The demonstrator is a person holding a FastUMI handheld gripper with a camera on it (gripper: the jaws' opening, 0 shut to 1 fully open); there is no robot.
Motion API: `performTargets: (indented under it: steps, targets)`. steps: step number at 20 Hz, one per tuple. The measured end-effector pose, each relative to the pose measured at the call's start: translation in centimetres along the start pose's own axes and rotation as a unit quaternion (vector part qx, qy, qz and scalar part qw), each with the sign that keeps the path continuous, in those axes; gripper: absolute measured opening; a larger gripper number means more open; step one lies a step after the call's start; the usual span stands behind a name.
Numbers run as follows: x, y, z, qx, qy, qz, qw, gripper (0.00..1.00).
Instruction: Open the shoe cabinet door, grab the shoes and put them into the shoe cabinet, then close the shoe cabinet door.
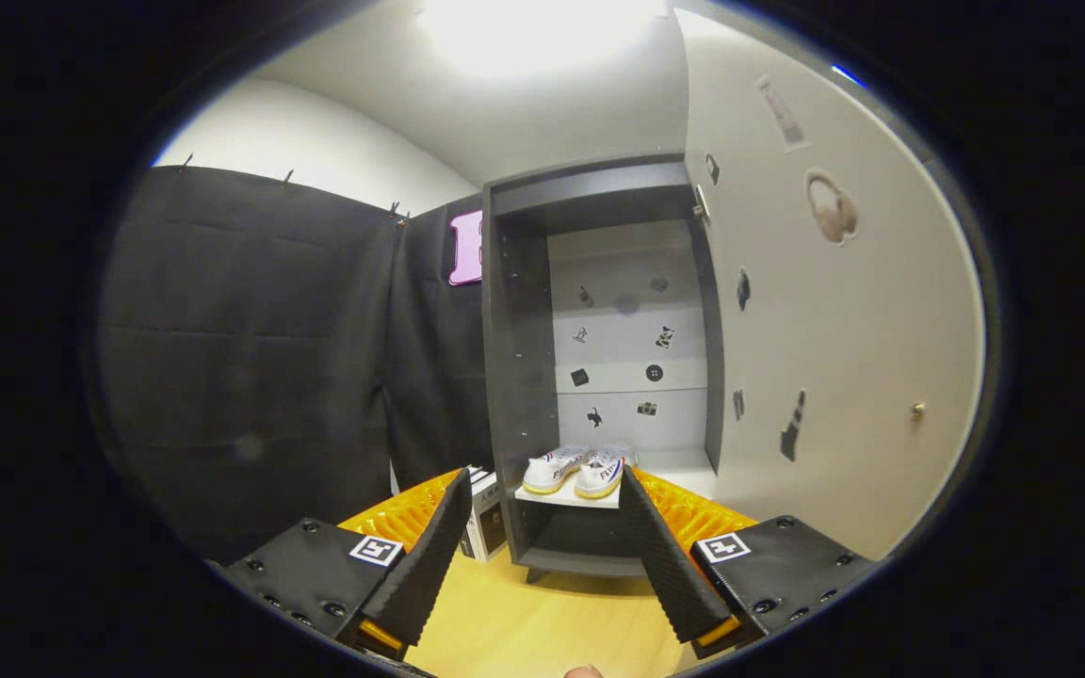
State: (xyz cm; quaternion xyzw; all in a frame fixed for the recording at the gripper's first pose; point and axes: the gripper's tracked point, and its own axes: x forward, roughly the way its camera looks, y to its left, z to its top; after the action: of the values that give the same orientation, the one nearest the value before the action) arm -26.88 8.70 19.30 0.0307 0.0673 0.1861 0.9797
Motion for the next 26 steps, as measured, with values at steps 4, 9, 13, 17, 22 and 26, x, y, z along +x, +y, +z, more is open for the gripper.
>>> performTargets:
  steps: [4, 9, 13, 17, 22, 26]
  targets:
    - [-4.8, -1.5, 1.4, 0.006, -0.002, 0.022, 1.000, 0.97]
    - [-9.3, -6.0, 2.6, 0.012, -0.010, 0.031, 0.999, 0.97]
    - [-12.4, -9.7, 2.9, 0.021, -0.009, 0.044, 0.999, 0.97]
    - [-13.7, -13.7, 2.6, 0.039, -0.012, 0.053, 0.998, 0.97]
    - [-11.8, -18.0, 1.9, 0.061, -0.004, 0.055, 0.997, 0.97]
    - [-9.4, -19.0, 0.8, 0.065, 0.018, 0.083, 0.994, 0.97]
